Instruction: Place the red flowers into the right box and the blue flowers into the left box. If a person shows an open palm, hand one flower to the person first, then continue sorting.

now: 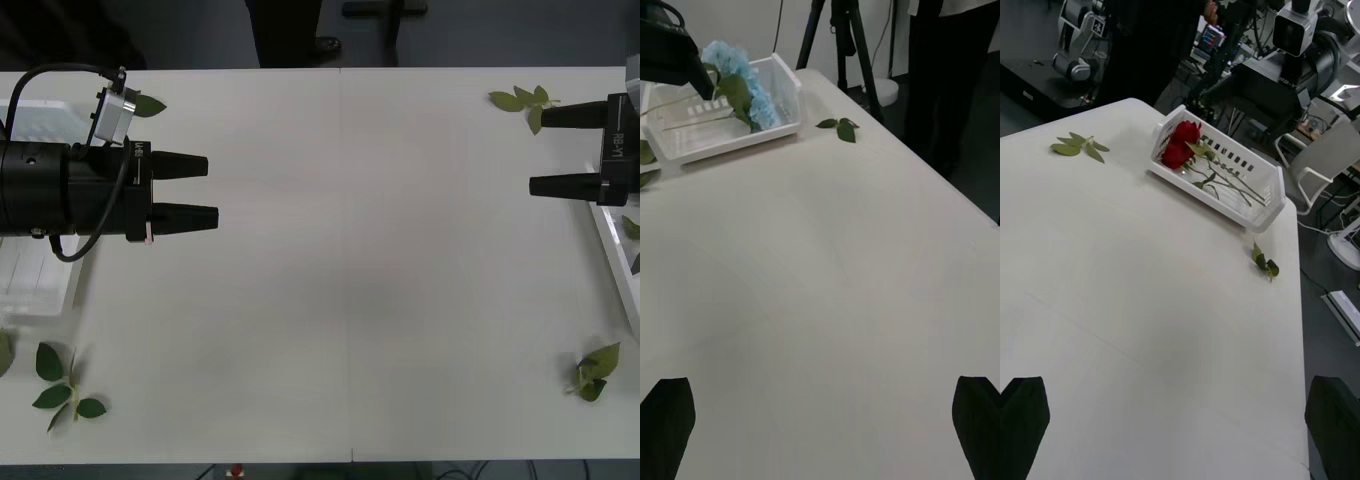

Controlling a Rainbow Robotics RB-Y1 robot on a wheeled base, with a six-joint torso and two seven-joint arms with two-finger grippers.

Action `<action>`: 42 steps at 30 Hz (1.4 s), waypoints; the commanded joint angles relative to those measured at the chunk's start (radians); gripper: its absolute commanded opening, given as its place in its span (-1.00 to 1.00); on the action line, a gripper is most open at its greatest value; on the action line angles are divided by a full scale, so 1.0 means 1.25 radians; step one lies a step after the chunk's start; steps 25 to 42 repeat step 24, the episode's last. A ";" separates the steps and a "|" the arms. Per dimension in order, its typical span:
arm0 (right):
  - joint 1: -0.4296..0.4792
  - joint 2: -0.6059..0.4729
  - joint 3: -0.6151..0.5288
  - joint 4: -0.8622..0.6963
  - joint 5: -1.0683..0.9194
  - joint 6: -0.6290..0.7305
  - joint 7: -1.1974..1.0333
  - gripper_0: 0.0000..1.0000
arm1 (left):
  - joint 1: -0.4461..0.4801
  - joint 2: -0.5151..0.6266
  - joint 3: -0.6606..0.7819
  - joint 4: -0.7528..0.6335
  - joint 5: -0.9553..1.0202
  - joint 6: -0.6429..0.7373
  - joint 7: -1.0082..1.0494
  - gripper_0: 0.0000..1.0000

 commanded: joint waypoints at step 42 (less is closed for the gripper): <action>0.040 -0.061 -0.021 -0.030 0.000 0.032 -0.013 1.00 | -0.001 -0.008 0.006 -0.012 -0.002 0.004 0.021 1.00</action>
